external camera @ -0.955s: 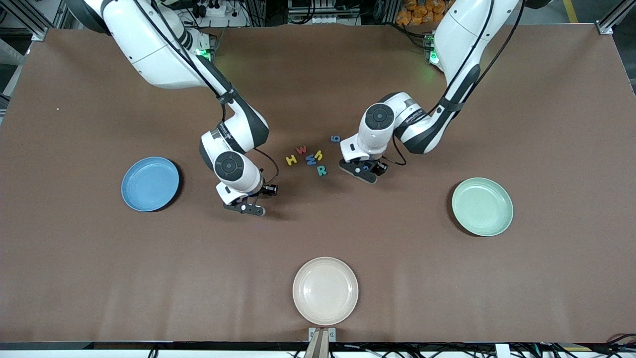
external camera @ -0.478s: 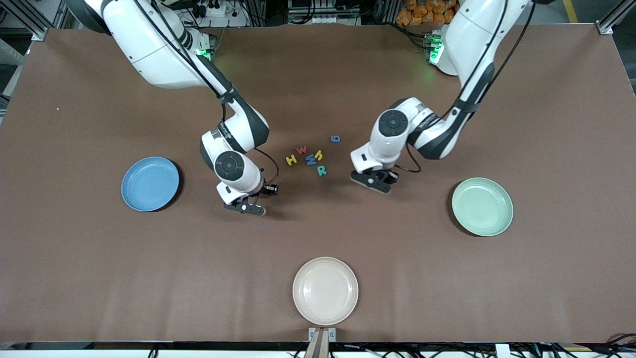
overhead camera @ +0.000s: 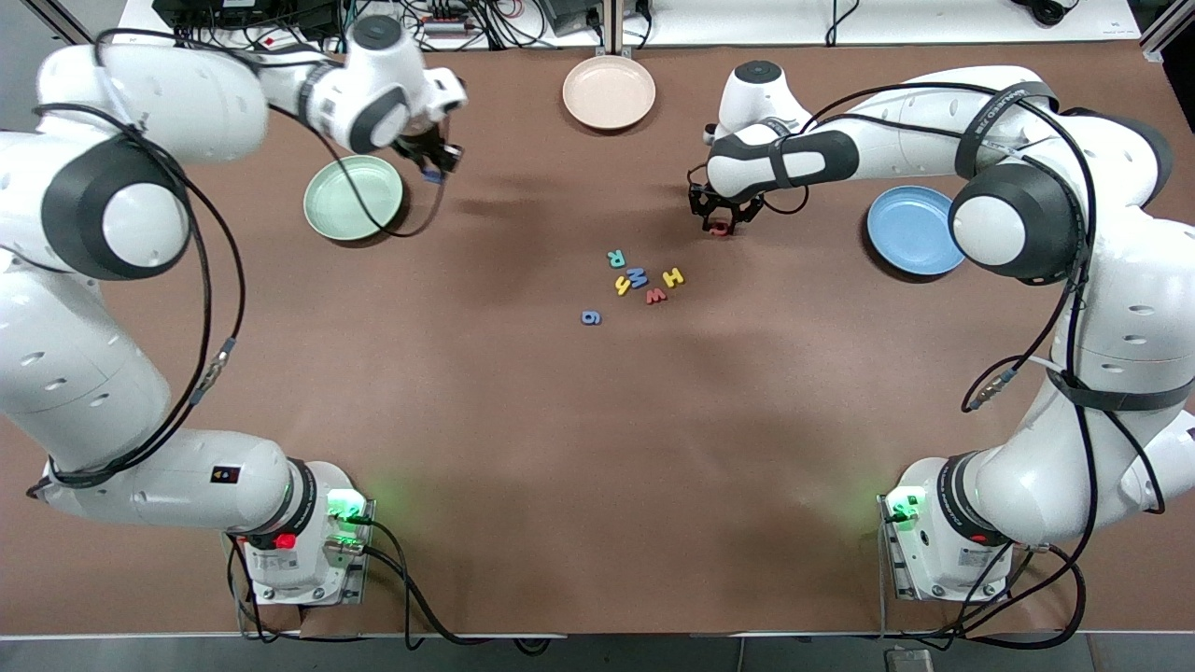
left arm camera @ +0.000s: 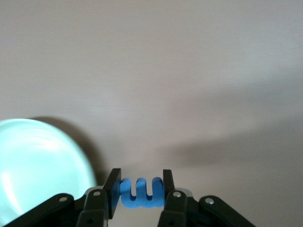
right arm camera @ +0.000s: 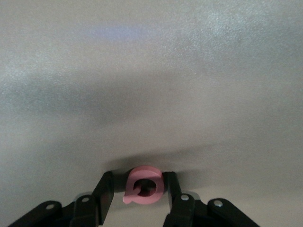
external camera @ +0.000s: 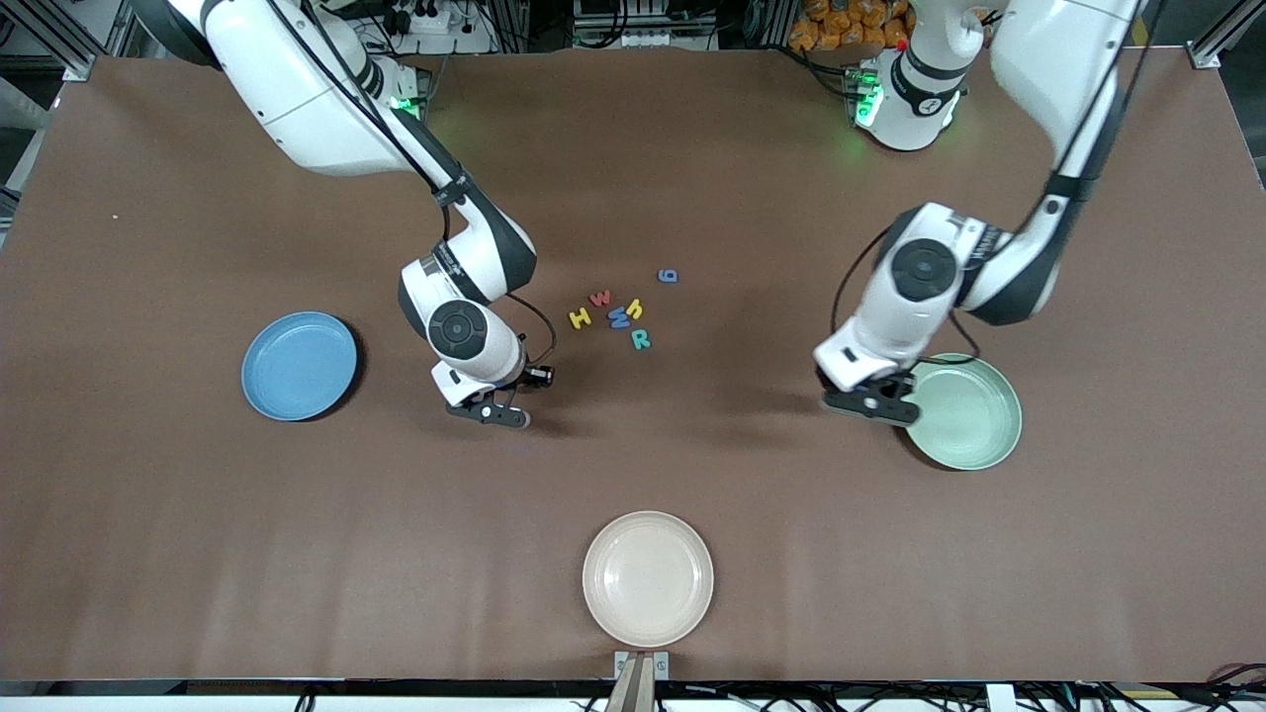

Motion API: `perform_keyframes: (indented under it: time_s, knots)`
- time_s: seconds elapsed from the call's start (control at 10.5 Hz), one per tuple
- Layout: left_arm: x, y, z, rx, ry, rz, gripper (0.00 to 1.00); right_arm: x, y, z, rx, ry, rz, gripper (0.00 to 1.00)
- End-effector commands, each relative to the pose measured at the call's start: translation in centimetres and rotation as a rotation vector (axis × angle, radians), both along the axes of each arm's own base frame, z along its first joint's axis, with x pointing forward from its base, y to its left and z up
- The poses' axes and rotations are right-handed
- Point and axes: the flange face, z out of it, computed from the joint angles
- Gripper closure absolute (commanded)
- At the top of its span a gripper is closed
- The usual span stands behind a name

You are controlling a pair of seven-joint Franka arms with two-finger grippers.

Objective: Sort uppercase to blue plate, lowercase to green plate
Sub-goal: 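Carry the blue m with the left gripper over the green plate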

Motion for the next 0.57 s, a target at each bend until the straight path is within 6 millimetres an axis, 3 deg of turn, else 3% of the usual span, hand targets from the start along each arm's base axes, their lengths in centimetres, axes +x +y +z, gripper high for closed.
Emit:
perform_keyframes:
  time_s: [0.0,0.19,0.38,0.48]
  knots:
    - [0.8,8.0,1.9,0.016,0.052,-0.042,1.0,-0.8,-0.5,0.1,-0.012,0.031,0.014,0.5]
    - [1.1,13.8,1.6,0.0,0.09,-0.085,1.0,-0.9,-0.3,0.3,-0.006,0.031,0.023,0.56]
    - [1.0,16.7,0.4,-0.009,0.115,-0.065,1.0,-0.9,-0.4,0.2,-0.005,0.033,0.032,0.61]
    - [0.9,17.2,-0.4,-0.007,0.129,-0.06,0.74,-0.9,-0.4,0.3,-0.004,0.031,0.032,0.62]
